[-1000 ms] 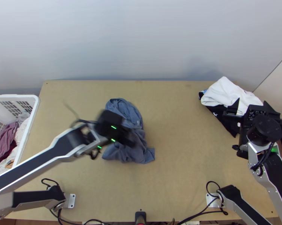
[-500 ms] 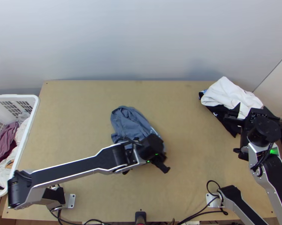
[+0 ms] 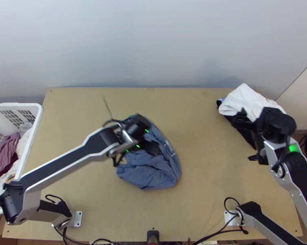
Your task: Fold the t-shirt
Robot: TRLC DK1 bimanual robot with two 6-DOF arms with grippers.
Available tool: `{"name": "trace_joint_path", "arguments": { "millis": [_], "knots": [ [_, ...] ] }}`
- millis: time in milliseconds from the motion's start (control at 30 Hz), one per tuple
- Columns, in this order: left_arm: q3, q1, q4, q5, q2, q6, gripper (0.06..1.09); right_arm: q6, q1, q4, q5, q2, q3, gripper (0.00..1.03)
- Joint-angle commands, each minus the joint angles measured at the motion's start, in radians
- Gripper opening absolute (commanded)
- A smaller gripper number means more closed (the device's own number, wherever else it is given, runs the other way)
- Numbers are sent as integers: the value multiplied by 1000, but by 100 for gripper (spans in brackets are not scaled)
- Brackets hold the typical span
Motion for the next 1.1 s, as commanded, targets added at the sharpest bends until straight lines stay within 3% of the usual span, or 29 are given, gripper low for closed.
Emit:
{"name": "trace_joint_path", "arguments": {
  "millis": [0,400,700,767,933,1067],
  "knots": [
    [-147,231,46,-1,-42,43,104,47,117,-47,-63,95,66,98],
    [-167,437,267,-1,205,94,104,46,270,-90,-84,261,162,98],
    [-35,442,280,-1,397,83,102,43,278,-91,-87,282,149,98],
    [-19,443,280,1,413,75,92,44,278,-91,-89,296,149,98],
    [-30,442,330,3,421,68,54,46,281,-76,-92,345,172,98],
    [-35,442,329,7,437,71,50,58,306,-73,-115,405,231,98]
  ]
}}
